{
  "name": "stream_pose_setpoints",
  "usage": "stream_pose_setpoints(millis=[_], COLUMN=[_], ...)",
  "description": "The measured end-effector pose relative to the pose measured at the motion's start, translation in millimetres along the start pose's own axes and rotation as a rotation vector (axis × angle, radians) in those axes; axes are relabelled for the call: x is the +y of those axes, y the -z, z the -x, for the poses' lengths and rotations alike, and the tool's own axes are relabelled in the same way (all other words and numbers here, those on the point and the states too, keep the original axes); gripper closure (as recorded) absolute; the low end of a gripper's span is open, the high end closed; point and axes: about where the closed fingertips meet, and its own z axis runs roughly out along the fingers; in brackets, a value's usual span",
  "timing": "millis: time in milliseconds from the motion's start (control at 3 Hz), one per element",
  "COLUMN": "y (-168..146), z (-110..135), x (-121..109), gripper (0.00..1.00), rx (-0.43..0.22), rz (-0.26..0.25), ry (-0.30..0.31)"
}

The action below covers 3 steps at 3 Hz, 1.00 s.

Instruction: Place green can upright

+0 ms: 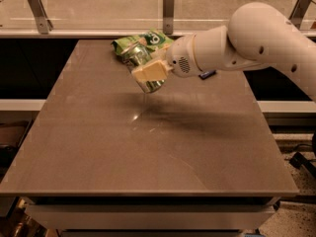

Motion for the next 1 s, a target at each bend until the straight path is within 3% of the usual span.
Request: stream_pose_setpoints(millis=[1000], y=[-18], z=[-26], x=[-18], gripper=[1.00], rx=[-0.248], rz=[0.031], ry=[-0.029])
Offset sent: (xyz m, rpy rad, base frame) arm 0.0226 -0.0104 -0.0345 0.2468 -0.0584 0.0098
